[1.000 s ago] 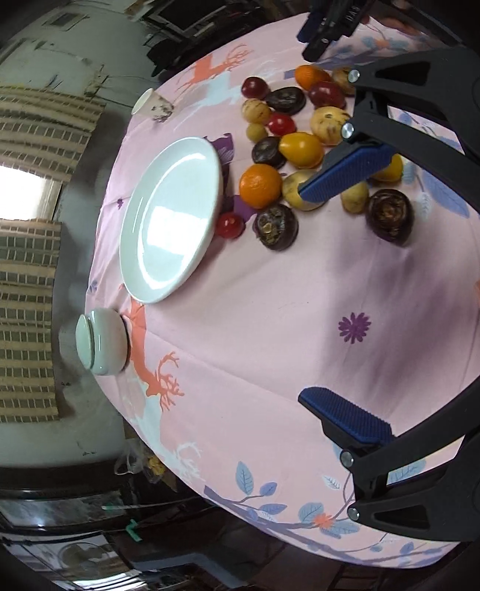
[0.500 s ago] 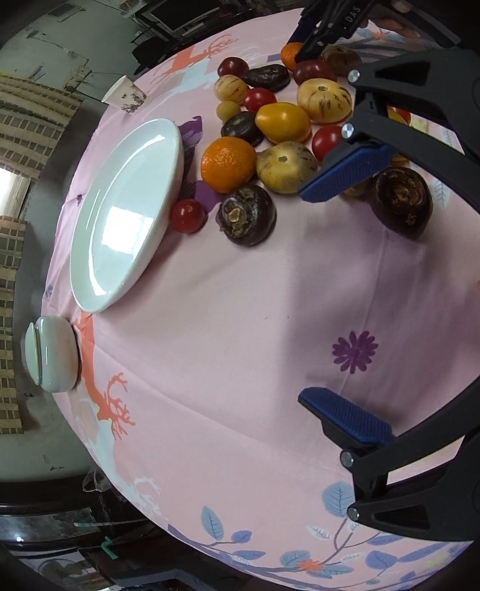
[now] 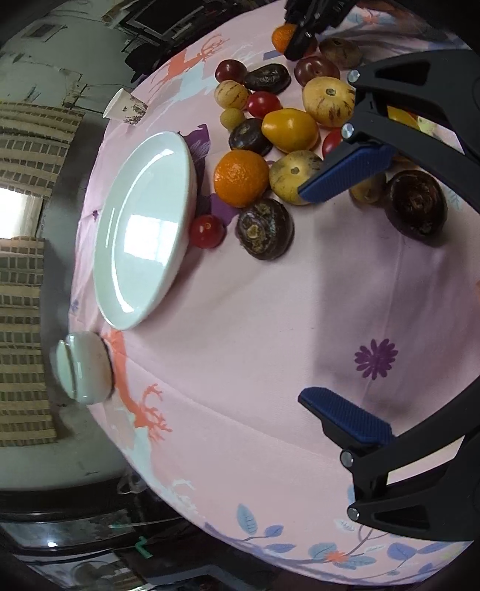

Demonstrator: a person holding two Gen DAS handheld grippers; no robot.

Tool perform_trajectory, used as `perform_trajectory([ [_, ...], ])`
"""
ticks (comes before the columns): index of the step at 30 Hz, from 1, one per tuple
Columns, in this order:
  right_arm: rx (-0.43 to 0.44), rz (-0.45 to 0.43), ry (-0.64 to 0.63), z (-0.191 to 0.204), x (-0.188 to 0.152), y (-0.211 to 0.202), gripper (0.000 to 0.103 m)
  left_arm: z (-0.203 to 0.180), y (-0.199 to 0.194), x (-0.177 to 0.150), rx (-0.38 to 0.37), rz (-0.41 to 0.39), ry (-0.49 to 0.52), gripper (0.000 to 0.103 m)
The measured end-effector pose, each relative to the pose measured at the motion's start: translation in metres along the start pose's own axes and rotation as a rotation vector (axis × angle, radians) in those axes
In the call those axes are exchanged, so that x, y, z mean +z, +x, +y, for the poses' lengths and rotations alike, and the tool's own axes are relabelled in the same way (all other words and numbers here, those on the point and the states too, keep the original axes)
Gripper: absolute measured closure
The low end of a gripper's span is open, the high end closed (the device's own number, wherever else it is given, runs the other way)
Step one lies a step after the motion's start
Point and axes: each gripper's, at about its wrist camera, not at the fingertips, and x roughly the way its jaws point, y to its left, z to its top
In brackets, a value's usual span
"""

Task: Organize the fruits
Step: 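Grasp a second tangerine with the left tool while the right tool holds its tangerine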

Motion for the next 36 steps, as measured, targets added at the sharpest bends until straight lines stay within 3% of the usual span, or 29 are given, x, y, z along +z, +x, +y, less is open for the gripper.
perform_trajectory([
  [6,0.023,-0.024,-0.01,-0.002,-0.002,-0.011,0.066,-0.036,-0.019,0.017,-0.069,-0.058,0.107,0.002],
  [11,0.044,-0.039,0.001,-0.005,-0.002,-0.018,0.066,-0.074,0.001,0.036,-0.152,-0.008,0.216,0.002],
  [14,0.044,-0.04,0.016,-0.01,-0.001,-0.019,0.065,-0.079,0.014,0.041,-0.184,0.029,0.209,0.004],
  [16,0.05,-0.036,0.024,-0.013,0.0,-0.019,0.065,-0.079,0.021,0.041,-0.201,0.051,0.204,0.023],
  [19,0.062,-0.033,0.017,-0.012,-0.001,-0.019,0.065,-0.076,0.027,0.045,-0.233,0.067,0.184,0.041],
  [22,0.065,-0.033,0.007,-0.009,-0.001,-0.02,0.065,-0.073,0.031,0.049,-0.21,0.065,0.178,0.055],
  [25,0.066,-0.034,0.002,-0.008,-0.002,-0.021,0.065,-0.068,0.032,0.052,-0.224,0.067,0.155,0.063],
  [30,0.07,-0.031,-0.011,-0.005,-0.003,-0.021,0.065,-0.06,0.035,0.053,-0.25,0.085,0.114,0.06],
  [32,0.07,-0.028,-0.011,-0.004,-0.003,-0.02,0.065,-0.069,0.041,0.051,-0.215,0.106,0.138,0.05],
  [34,0.063,-0.025,-0.012,-0.004,-0.003,-0.019,0.065,-0.077,0.044,0.048,-0.179,0.078,0.154,0.043],
  [36,0.061,-0.025,-0.013,-0.004,-0.003,-0.019,0.065,-0.076,0.047,0.05,-0.181,0.084,0.135,0.042],
])
